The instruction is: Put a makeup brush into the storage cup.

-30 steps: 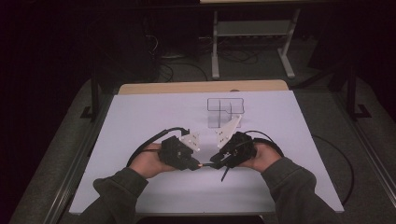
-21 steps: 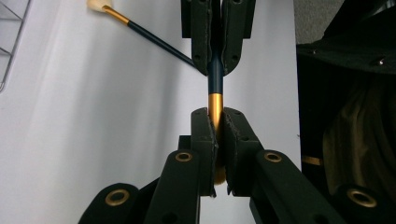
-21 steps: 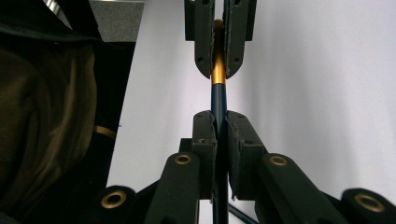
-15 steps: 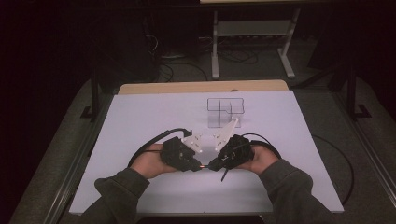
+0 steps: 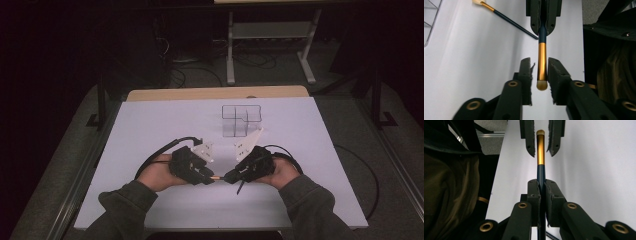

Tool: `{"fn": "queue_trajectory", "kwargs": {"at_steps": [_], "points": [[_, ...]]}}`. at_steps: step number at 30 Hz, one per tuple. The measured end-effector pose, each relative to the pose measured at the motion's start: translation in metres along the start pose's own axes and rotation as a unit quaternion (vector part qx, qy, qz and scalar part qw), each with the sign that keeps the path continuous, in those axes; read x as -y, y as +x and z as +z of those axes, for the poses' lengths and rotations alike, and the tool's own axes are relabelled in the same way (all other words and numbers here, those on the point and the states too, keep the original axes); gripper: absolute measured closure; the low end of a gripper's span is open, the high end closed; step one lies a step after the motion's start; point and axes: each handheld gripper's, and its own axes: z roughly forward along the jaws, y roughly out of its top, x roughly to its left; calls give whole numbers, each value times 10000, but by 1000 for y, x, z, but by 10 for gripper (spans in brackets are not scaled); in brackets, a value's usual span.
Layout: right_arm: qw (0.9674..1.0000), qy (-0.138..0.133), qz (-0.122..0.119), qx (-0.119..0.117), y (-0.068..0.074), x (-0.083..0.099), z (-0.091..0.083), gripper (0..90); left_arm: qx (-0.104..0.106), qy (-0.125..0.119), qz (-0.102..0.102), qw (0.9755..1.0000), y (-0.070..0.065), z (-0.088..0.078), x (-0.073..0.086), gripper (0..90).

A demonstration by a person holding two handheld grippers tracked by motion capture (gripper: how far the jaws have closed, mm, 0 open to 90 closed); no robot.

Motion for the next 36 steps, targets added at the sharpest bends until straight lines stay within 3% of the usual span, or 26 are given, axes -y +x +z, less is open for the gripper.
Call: {"fn": "queue_trajectory", "kwargs": {"at_steps": [4, 10, 15, 18, 21, 27, 29, 32, 36], "points": [[10000, -47, -6, 6, 0, 2, 0, 824, 44, -6, 76, 10000, 1, -1, 0, 812], [10000, -58, -48, 28, 0, 2, 2, 823, 122, -34, 37, 9999, 2, -2, 0, 825], [9997, 166, -134, 130, 3, -3, 5, 809, 98, 17, 29, 9999, 2, -2, 0, 828], [9992, 282, -143, 225, 4, -8, 7, 755, 124, 85, -8, 9999, 1, -1, -2, 829], [9986, 391, -240, 262, 5, -15, 9, 758, 76, 221, 69, 9997, 0, 0, -4, 829], [9972, 639, -325, 232, 11, -28, 16, 792, 96, 197, -8, 9998, -1, 2, -9, 829], [9966, 690, -358, 276, 10, -29, 17, 816, 73, 225, 51, 9997, -2, 1, -10, 829], [9975, 656, -233, 154, 9, -28, 17, 827, 91, 187, 156, 9997, -1, 0, -10, 826], [9984, 510, -208, 99, 7, -25, 16, 828, 121, 133, 108, 9998, -2, -3, -8, 811]]}}
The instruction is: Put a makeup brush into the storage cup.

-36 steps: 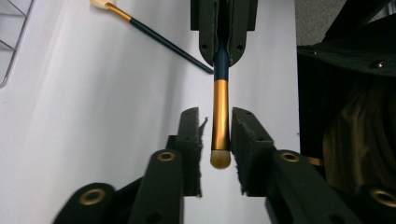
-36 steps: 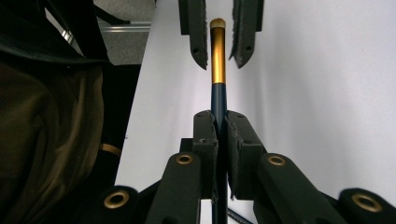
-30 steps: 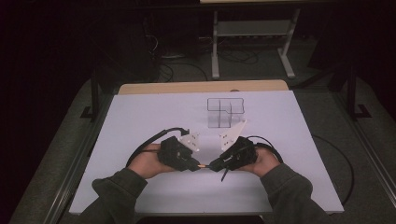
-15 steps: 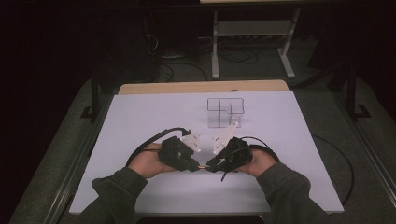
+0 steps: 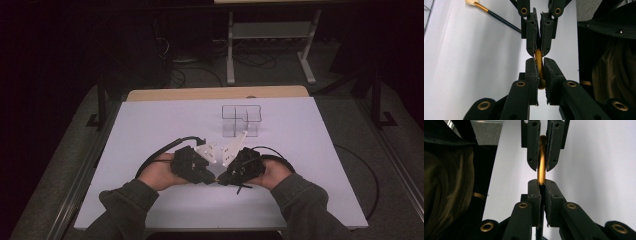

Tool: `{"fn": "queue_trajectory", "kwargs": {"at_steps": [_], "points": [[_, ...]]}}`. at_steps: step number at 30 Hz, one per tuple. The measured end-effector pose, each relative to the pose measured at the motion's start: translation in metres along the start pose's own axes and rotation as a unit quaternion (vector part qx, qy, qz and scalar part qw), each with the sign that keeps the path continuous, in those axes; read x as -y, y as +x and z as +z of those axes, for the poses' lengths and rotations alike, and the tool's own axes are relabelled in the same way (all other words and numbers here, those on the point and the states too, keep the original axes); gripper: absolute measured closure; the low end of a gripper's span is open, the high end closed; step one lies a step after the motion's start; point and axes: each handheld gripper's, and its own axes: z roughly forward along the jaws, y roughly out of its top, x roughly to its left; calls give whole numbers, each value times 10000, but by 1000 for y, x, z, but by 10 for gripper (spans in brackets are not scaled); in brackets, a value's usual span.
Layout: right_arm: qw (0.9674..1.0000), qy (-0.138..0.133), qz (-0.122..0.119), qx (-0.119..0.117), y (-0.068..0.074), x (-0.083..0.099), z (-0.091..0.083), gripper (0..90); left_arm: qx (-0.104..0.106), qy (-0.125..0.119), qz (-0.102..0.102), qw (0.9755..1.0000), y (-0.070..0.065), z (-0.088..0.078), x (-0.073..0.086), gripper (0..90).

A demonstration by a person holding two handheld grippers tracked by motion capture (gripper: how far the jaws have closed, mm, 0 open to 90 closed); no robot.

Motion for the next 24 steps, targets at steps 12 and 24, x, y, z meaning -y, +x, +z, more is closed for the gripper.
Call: {"fn": "queue_trajectory", "kwargs": {"at_steps": [12, 24], "points": [[9978, -592, 297, 97, -9, 15, -13, 830, -195, -418, -382, 9982, 5, -9, 15, 614], [9921, -1083, 604, 199, -14, 22, -23, 829, -244, -864, -675, 9937, 5, -9, 28, 577]]}}
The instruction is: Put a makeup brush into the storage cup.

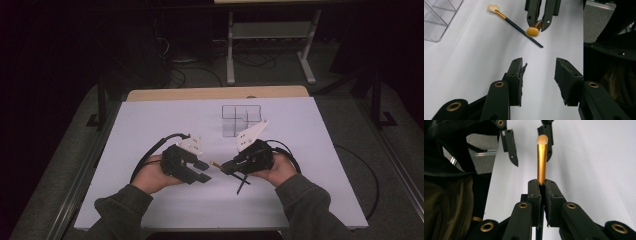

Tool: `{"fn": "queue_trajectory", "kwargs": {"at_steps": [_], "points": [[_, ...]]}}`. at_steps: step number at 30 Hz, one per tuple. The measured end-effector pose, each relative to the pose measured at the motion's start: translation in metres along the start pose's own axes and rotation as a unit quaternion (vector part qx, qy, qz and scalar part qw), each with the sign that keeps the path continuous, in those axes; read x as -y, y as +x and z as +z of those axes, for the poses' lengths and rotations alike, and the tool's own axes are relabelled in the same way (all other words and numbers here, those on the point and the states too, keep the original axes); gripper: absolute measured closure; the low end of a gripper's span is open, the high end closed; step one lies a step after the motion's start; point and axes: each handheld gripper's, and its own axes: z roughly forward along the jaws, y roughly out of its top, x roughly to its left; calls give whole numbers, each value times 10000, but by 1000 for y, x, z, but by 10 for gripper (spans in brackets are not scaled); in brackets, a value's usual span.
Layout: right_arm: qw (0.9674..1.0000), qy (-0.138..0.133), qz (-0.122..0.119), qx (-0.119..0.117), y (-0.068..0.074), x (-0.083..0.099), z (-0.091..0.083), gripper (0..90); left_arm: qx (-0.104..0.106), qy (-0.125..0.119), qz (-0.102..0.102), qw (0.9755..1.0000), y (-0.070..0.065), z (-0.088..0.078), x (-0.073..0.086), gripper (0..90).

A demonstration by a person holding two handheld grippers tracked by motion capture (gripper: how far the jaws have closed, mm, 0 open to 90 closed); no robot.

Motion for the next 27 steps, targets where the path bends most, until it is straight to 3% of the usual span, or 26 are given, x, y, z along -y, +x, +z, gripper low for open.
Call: {"fn": "queue_trajectory", "kwargs": {"at_steps": [8, 23, 27], "points": [[9994, -270, 209, 108, -4, 1, -8, 829, -47, -66, -66, 9999, 1, 2, 9, 577], [9963, -583, 516, 376, -16, -1, -18, 829, -246, -476, -378, 9978, 2, -2, 28, 535], [9958, -647, 535, 374, -16, -3, -17, 829, -206, -610, -404, 9971, 1, 3, 27, 534]]}}
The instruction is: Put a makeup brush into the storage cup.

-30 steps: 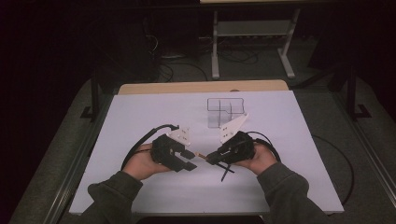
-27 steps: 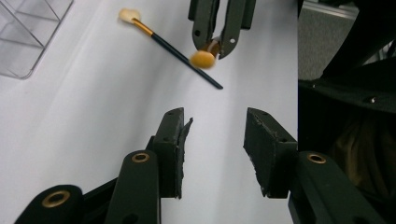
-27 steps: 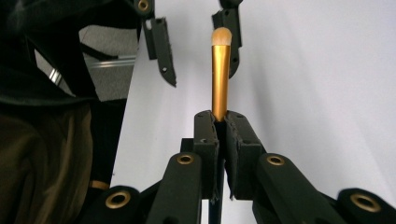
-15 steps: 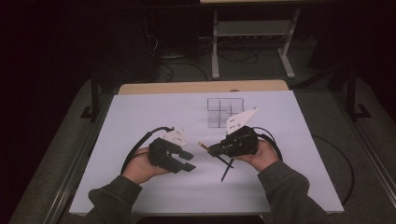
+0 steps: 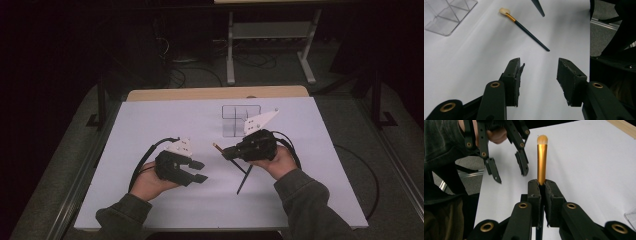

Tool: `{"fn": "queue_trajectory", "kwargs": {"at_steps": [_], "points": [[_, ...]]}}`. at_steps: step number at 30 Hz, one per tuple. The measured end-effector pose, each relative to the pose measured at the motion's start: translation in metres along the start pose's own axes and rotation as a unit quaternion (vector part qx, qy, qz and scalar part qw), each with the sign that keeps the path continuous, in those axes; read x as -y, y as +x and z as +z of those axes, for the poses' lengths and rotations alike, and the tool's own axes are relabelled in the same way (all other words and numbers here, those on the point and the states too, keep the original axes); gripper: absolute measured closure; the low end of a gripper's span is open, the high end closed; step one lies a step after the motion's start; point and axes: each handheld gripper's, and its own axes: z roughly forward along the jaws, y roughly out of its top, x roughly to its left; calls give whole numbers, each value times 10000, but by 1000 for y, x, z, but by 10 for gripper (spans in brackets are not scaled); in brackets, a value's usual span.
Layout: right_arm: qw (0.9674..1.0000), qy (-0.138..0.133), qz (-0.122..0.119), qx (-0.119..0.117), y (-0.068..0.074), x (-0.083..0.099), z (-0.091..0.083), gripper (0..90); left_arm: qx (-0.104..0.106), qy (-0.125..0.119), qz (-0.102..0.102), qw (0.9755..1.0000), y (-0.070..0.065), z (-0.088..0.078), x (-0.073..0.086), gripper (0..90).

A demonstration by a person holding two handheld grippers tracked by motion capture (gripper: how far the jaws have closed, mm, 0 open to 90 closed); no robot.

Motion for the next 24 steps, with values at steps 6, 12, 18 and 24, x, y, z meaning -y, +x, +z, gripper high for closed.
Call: {"fn": "queue_trajectory", "kwargs": {"at_steps": [6, 12, 18, 24], "points": [[9999, -94, -128, -57, 7, -8, 3, 828, 61, -192, -37, 9998, -3, 8, -6, 531], [9987, -236, -390, -217, 17, -23, 8, 828, 123, -365, -83, 9992, -4, 6, -9, 539], [9984, -75, -479, -291, 20, -23, 14, 828, 84, -445, -14, 9990, -3, -7, -9, 546], [9982, 110, -529, -261, 18, -16, 22, 828, -2, -525, 16, 9986, -2, -21, -15, 558]]}}
